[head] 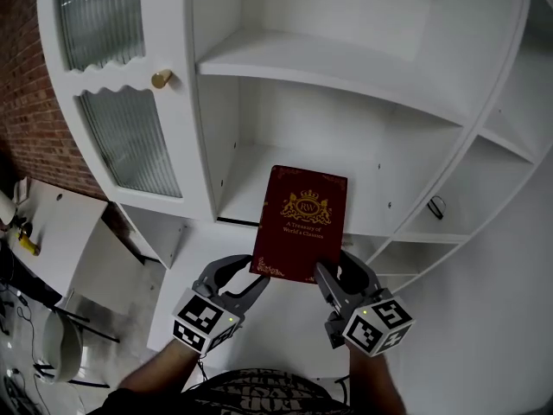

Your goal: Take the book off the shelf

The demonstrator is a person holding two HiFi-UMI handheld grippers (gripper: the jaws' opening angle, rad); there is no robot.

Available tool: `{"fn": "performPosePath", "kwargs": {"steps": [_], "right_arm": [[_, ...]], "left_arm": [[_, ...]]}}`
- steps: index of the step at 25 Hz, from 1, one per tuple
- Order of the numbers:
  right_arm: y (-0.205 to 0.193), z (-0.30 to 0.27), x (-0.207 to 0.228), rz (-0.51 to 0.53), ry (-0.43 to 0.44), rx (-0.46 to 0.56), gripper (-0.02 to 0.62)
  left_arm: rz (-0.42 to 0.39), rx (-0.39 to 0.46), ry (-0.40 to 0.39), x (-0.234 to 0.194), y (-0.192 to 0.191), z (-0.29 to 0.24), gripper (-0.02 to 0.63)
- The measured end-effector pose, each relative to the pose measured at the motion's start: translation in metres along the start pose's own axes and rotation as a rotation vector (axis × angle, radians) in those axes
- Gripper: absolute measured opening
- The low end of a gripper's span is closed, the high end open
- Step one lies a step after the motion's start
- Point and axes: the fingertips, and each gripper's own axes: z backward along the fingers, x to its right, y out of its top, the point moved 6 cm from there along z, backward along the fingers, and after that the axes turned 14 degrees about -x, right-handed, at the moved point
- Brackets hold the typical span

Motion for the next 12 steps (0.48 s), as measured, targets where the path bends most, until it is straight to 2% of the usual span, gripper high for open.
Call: {"fn": "performPosePath", "kwargs": {"steps": [6, 12], "right_arm": [[0.011, 0.000, -0.003, 0.032, 0.009, 0.067, 0.206], [0.022, 0.036, -0.046, 0.101, -0.008, 0.137, 0.186]], "left_arm": [[-0.027, 0.017, 0.020, -0.004, 0.005, 0.000, 0.196], [-0.077, 0.060, 0.037, 0.010, 0.015, 0.039, 0.196]]}}
